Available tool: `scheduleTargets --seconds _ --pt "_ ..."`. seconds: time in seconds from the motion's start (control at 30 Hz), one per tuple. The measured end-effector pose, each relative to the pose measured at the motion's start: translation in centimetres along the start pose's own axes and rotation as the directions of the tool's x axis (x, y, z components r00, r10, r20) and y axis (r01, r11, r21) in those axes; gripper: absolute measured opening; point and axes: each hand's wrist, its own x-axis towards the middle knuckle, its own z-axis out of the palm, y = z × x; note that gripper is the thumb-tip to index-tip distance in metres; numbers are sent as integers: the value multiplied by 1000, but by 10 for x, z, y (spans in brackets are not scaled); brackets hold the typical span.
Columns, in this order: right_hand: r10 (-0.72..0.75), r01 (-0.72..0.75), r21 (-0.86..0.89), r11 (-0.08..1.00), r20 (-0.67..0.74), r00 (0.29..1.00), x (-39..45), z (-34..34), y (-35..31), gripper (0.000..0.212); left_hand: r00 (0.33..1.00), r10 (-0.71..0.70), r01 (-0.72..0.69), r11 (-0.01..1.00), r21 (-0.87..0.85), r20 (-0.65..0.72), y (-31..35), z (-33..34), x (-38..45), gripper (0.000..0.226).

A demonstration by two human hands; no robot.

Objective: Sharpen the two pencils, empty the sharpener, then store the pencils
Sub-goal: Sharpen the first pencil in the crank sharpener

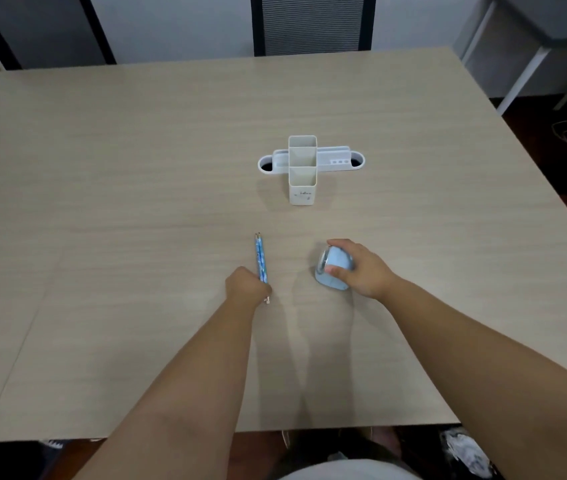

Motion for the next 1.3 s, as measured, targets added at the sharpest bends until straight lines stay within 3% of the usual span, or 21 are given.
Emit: scheduleTargets --seconds 0.2,0.4,0.53,0.63,0.73,1.17,1.3 --pt "-71 78 -109 991 63 995 9 -11 -4 58 1000 -17 17 1000 -20 10 2 0 -4 22" --pt "-104 123 -313 942 76 992 15 -21 -12 65 997 37 -50 979 -199 -70 -9 -11 -8 5" --pt "-82 108 -321 941 93 992 16 -24 -19 70 950 282 -289 956 -41 -133 -25 -31 -15 9" --pt "-60 86 -334 939 87 994 16 -26 -23 71 876 469 -443 874 198 -110 -36 -40 -16 16" --pt "-46 71 -327 942 84 995 16 -26 -25 70 822 566 -532 804 267 -67 -38 -41 -19 19" --pt "-36 58 -304 951 76 996 13 -28 -29 68 777 629 -587 735 340 -18 -29 -39 -13 22" --pt "-45 69 -309 949 83 995 15 -28 -28 68 735 677 -638 674 372 35 -18 -35 -13 21"
